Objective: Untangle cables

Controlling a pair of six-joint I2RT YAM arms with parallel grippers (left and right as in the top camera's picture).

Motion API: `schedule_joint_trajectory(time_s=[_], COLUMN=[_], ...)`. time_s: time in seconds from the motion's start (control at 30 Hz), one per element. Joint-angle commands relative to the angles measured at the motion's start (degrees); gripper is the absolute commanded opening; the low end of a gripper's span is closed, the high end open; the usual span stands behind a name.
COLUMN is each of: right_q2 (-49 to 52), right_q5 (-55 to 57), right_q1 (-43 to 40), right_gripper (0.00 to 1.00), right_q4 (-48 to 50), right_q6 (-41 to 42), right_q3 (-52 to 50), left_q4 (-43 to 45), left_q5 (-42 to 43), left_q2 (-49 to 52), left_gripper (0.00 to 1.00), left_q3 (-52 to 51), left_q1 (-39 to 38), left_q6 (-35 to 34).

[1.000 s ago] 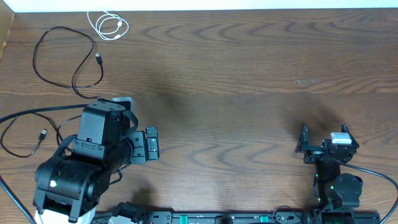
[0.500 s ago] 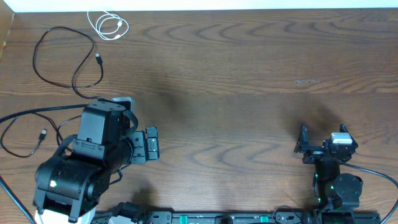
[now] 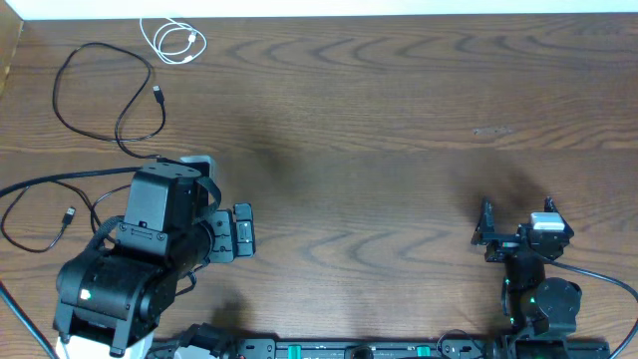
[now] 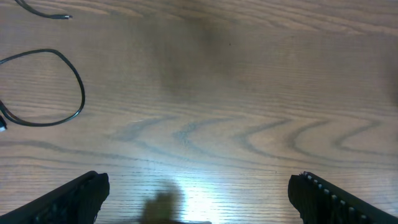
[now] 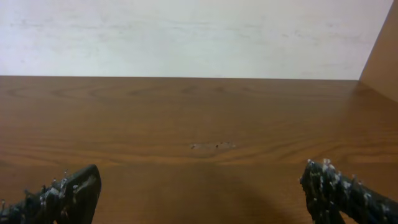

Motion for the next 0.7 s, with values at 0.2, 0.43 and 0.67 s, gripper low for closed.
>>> schedule_joint_trajectory(time_s=[0.2,0.43,0.67], right_q2=[-0.4,-0.4,-0.4], right_q5=[-0.1,0.3,0.3], right_q1=[-0.2,-0.2,-0.2], right_gripper=[0.99,0.99,0.99], right_q4=[-0.4,-0.3,-0.2], right_q6=[1.2,2.3,2.3], right_q3=[-0.1,-0.1,-0.1], left_q4=[-0.2,-0.2,-0.2], left_q5=[-0.5,-0.5,-0.5], left_q2=[0.0,0.0,0.0], left_gripper=[0.98,0.98,0.98], left_q3=[-0.2,-0.2,-0.2], left_q1=[-0.2,-0.2,-0.2], left_q6=[-0.1,-0.1,-0.1])
